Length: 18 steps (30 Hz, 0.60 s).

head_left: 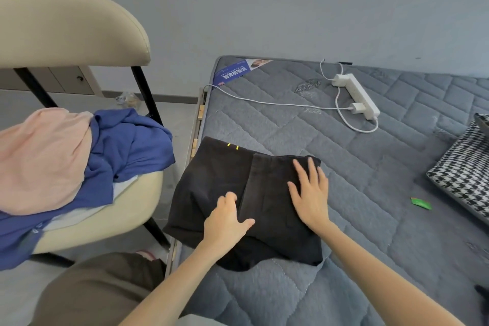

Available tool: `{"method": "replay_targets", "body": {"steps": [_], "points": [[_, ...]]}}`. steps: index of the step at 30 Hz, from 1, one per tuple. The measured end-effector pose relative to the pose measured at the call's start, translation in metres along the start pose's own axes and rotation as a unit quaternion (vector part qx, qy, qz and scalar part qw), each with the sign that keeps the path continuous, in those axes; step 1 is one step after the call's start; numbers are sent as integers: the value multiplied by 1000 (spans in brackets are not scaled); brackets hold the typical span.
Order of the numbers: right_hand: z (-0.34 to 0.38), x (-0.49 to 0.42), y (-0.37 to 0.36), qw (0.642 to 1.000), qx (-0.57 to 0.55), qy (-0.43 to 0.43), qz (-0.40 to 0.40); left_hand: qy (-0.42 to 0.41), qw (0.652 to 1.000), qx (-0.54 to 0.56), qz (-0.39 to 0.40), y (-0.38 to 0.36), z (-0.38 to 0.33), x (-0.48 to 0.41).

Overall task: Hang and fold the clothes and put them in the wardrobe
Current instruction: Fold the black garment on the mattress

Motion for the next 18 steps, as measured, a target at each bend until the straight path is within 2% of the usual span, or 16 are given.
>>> {"method": "replay_targets", "body": {"steps": [1, 3, 5, 6, 8, 10, 12, 15, 17, 18], "points": [[-11, 5, 2, 996, -46, -71, 6, -51, 998, -28, -36, 5, -8, 1], [-25, 17, 0, 966, -157, -199, 42, -153, 984, -55, -69, 7, -21, 3], [-28, 23, 1, 940, -225, -253, 52, -221, 971, -82, -45, -5, -26, 5], [-29, 26, 2, 927, -254, -271, 53, -225, 971, -83, -15, -13, -23, 5], [-30, 30, 4, 903, -295, -304, 66, -184, 980, -39, 59, -26, -14, 6], [-32, 33, 5, 894, -298, -322, 88, -161, 982, 6, 98, -30, -9, 5], [-31, 36, 6, 897, -284, -326, 95, -157, 980, 36, 113, -24, -8, 2], [-20, 34, 16, 906, -275, -317, 50, -125, 978, 99, 132, -14, -3, -3], [-2, 23, 28, 912, -280, -299, 31, -44, 965, 195, 169, -9, 7, -8], [10, 17, 34, 918, -278, -280, 30, 18, 947, 262, 185, -5, 14, -10]]}}
Point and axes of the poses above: each hand's wrist, its own x-axis away from the middle knuckle, its own y-axis out of the back of the hand, z = x × y, the point moved 6 cm from there along -x, towards the middle knuckle, and after that the axes turned 10 degrees about -z, right-handed, at the moved point
